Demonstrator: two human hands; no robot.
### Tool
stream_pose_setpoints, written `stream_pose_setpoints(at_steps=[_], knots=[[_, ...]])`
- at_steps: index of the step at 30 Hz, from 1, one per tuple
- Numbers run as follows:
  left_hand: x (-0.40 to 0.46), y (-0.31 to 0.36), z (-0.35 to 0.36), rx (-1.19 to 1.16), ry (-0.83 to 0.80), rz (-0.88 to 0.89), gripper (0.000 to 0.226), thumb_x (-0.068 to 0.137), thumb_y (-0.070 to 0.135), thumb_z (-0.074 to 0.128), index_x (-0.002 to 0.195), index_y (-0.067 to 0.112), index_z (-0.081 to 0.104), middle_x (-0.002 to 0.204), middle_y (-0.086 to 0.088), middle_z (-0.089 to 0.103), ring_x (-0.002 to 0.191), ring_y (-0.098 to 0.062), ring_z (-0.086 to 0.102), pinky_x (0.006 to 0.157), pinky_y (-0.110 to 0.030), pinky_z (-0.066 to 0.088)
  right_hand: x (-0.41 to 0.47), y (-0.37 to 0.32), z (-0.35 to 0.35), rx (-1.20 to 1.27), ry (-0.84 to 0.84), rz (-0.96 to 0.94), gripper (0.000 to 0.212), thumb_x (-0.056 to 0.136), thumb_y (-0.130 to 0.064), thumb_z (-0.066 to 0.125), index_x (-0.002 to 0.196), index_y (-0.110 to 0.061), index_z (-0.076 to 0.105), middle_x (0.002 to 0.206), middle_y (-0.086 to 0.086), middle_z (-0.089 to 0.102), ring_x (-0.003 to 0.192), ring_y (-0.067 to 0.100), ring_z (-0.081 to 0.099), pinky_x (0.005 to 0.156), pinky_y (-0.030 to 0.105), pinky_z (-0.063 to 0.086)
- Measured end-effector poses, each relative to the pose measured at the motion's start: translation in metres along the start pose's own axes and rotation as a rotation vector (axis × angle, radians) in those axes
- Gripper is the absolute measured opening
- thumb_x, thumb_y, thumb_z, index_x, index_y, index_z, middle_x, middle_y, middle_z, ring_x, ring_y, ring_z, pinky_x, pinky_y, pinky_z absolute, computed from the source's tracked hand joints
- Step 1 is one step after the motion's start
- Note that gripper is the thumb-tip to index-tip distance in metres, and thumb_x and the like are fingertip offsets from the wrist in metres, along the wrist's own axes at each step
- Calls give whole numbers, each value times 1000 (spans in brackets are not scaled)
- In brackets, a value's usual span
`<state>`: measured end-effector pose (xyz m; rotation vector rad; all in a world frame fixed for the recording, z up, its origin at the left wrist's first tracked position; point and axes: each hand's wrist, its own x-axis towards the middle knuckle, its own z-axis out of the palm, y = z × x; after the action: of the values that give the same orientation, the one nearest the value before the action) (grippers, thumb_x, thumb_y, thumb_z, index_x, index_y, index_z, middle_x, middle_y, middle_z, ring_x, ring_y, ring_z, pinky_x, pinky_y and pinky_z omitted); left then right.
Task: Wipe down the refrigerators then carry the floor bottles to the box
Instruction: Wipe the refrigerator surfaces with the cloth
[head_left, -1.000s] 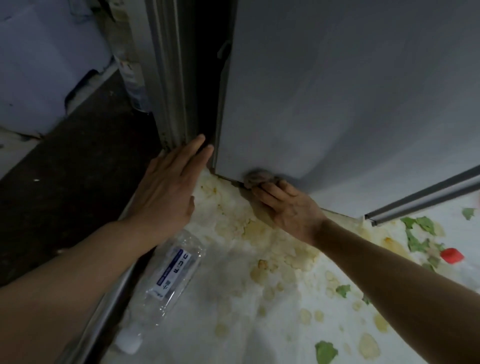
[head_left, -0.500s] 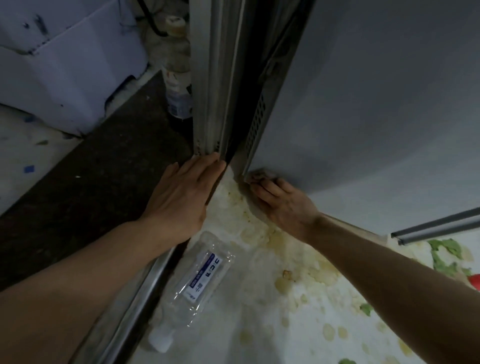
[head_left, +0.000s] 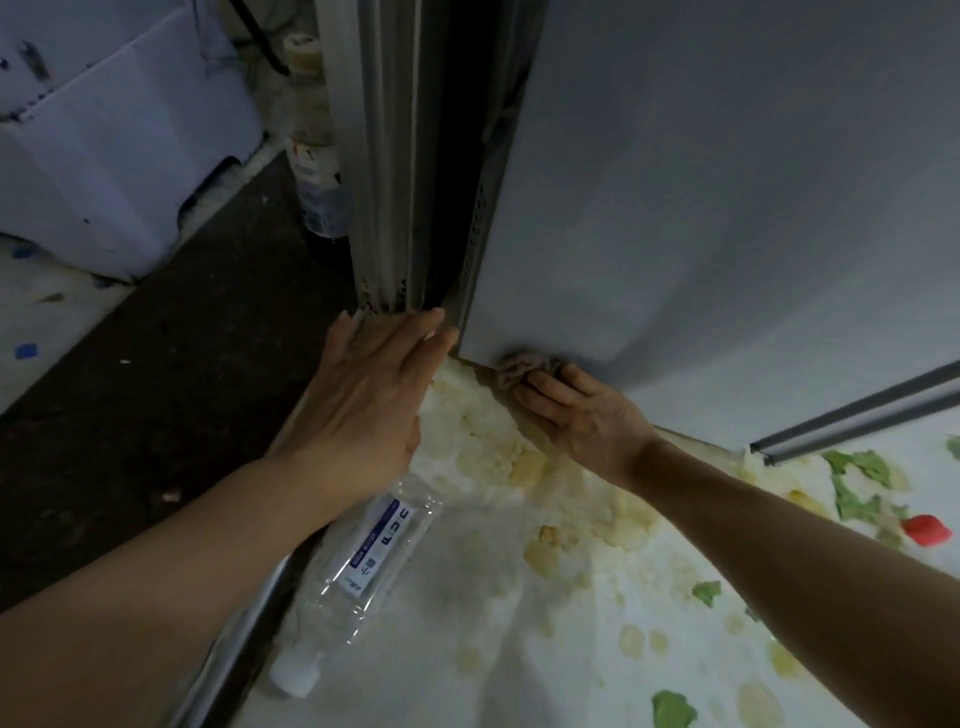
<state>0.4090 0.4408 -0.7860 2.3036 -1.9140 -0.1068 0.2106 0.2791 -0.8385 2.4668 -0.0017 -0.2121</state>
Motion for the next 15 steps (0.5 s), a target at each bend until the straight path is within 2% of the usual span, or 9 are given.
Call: stream_pose_setpoints(at_steps=[2, 3, 5, 7, 10, 13, 15], knots=[[4, 14, 0, 48, -6, 38, 85, 79, 21, 65, 149, 22, 17, 157, 5, 11, 143, -16, 8, 112, -50, 2, -27, 6, 7, 6, -90, 9, 61, 65, -19, 78, 124, -25, 63, 138, -3, 54, 127, 22, 49, 100, 36, 47], [7, 23, 1, 69, -7, 60, 84, 79, 21, 65, 148, 22, 17, 157, 5, 10, 143, -16, 6, 112, -50, 3, -41, 8, 11, 16, -106, 19, 54, 63, -20, 81, 115, -25, 69, 134, -3, 57, 124, 22, 53, 97, 36, 48], [14, 40, 2, 110, 0, 125, 84, 78, 18, 66, 147, 21, 19, 157, 6, 8, 143, -18, 6, 111, -51, 5, -68, 12, 18, 36, -117, 36, 36, 65, -24, 79, 101, -25, 76, 125, -6, 64, 115, 18, 60, 91, 33, 52], [21, 58, 0, 126, 32, 238, 83, 72, 9, 69, 145, 19, 30, 157, 2, 16, 143, -22, 16, 111, -54, 10, -99, 16, 25, 22, -115, 62, 29, 71, -25, 71, 99, -24, 77, 124, -8, 65, 112, 16, 62, 90, 31, 53], [35, 87, -3, 177, 151, 434, 75, 62, -2, 63, 134, 12, 49, 148, -4, 39, 135, -27, 39, 106, -57, 23, -139, 18, 28, -4, -224, 90, 41, 76, -25, 70, 117, -26, 69, 142, -6, 49, 129, 19, 47, 102, 35, 44], [52, 117, -5, 183, 226, 585, 63, 74, 1, 37, 135, 11, 49, 149, -5, 38, 137, -27, 35, 107, -55, 18, -165, 18, 30, -101, -389, 106, 54, 88, -13, 58, 140, -18, 46, 158, 5, 16, 143, 28, 15, 115, 43, 25], [63, 132, -6, 238, 237, 640, 64, 75, 2, 38, 138, 12, 46, 151, -4, 34, 139, -26, 31, 109, -54, 17, -177, 22, 27, -83, -436, 123, 52, 91, -12, 52, 143, -16, 42, 158, 7, 12, 143, 30, 14, 114, 44, 23]])
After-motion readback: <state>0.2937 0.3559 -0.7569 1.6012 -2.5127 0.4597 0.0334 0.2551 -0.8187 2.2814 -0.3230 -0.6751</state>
